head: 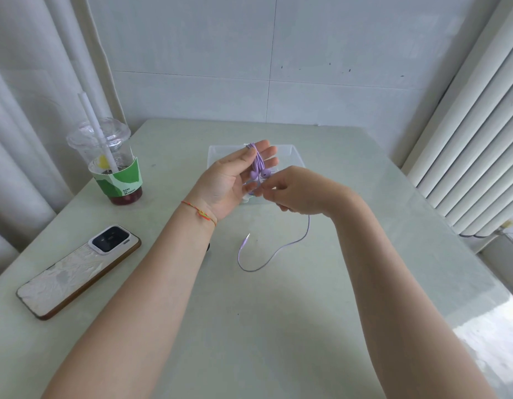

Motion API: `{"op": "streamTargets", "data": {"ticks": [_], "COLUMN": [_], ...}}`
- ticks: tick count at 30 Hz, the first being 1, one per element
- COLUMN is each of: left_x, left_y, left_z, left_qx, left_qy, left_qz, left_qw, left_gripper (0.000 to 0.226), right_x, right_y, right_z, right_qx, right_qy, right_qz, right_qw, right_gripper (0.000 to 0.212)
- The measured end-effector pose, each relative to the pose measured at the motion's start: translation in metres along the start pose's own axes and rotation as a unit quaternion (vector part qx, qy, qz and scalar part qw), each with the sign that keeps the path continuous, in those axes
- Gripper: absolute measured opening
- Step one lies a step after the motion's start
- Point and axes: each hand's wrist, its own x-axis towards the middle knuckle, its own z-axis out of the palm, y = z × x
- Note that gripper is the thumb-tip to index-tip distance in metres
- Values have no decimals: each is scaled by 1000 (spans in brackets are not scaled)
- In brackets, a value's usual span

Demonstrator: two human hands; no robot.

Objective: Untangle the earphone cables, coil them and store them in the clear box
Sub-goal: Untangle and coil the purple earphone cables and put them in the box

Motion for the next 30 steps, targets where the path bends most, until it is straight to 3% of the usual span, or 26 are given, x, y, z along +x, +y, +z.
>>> {"op": "streamTargets", "data": {"ticks": [4, 8, 10, 12, 17, 20, 24, 30], "left_x": [4, 2, -2, -4, -5, -8, -4, 3], "left_y": [-3, -6, -6, -4, 1, 6, 8, 2], "left_z": [-2, -3, -2, 0, 4, 3, 2, -5], "left_qx": [60, 210, 283, 295, 141, 20, -116, -53], "left_qy": [38, 89, 54, 12, -80, -112, -29, 35], "left_qz": [13, 15, -8, -46, -115, -120, -66, -29], "left_qw": [997, 973, 958, 954, 980, 986, 991, 998], "left_gripper": [24, 26, 45, 35, 36, 27, 29, 30], "right_x": [0, -1, 0, 1, 8, 12, 15, 9], "right_y": [-1, -1, 2, 6, 17, 21, 20, 11], "right_z": [-3, -8, -11, -13, -13, -7, 3, 4], "right_qx": [-7, 16, 32, 42, 104, 129, 95, 40], "right_qy": [32, 98, 135, 168, 244, 244, 165, 50], "right_qz": [0, -9, -13, -15, -18, -20, -19, -9], "right_qw": [999, 995, 990, 985, 964, 961, 981, 998], "right_gripper": [21, 19, 18, 16, 12, 12, 15, 23]}}
